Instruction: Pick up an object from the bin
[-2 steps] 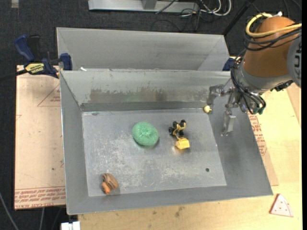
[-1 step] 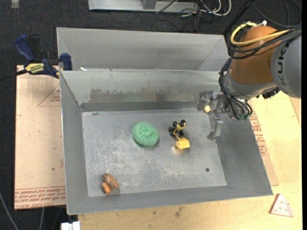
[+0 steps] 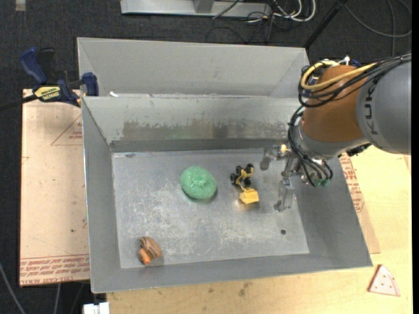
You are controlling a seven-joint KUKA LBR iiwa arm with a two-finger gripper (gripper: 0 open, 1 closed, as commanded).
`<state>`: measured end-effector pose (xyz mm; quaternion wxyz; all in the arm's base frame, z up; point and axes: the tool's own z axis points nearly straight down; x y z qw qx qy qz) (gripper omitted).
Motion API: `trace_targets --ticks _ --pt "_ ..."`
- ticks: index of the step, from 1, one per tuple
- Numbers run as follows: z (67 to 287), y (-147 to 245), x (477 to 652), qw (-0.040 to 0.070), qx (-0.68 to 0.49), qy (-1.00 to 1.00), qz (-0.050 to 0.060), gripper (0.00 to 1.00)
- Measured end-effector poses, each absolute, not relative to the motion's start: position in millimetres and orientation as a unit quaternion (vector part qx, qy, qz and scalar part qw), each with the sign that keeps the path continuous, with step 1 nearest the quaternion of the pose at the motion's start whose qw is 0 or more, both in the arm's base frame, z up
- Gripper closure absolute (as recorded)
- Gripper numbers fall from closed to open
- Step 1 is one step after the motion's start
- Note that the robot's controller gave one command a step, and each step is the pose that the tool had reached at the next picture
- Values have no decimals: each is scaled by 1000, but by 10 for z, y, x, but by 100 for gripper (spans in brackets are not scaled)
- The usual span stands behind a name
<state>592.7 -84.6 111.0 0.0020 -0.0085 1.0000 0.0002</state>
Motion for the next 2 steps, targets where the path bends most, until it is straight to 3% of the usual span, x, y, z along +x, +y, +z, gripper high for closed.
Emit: trace_targets --ticks 1,2 --pt "793 -627 6188 2 -38 999 0 0" --pt "713 -338 6265 1 -50 999 0 0"
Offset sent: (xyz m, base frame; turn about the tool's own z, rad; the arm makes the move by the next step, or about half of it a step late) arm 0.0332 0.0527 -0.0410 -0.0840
